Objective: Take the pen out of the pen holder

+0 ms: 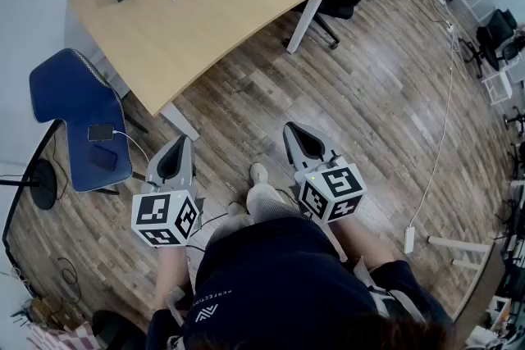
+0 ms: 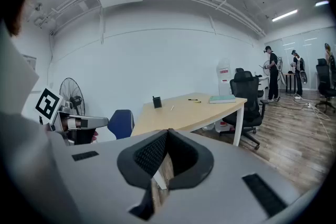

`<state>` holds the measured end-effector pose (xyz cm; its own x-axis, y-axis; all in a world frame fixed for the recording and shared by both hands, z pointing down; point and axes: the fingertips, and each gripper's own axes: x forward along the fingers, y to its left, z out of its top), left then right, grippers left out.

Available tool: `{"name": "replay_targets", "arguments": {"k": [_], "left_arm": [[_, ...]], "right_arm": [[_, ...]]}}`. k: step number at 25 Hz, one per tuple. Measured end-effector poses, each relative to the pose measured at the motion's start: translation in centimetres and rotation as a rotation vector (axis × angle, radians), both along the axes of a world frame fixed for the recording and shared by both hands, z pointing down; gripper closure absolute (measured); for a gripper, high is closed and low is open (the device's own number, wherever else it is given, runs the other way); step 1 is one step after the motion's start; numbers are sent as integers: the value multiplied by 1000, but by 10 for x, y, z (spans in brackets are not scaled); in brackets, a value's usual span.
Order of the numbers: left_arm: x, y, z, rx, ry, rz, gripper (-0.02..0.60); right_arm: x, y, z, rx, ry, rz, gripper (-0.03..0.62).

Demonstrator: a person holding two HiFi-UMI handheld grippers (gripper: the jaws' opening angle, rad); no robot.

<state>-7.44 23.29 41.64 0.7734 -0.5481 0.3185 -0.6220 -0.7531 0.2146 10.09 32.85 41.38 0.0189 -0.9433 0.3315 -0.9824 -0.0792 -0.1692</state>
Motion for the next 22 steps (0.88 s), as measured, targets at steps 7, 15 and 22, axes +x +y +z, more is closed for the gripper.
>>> {"name": "replay_targets", "arguments": {"k": [7,15,22], "left_arm": [[21,-10,1,-7,16,9,575],[42,-23,12,-44,8,-14,575],[60,-48,12,-26,-3,-51,575]], "right_arm": [[22,-7,6,-10,-2,16,594],[47,-24,12,-16,-7,-3,594],[69,-48,18,-37,-36,-11,594]]}}
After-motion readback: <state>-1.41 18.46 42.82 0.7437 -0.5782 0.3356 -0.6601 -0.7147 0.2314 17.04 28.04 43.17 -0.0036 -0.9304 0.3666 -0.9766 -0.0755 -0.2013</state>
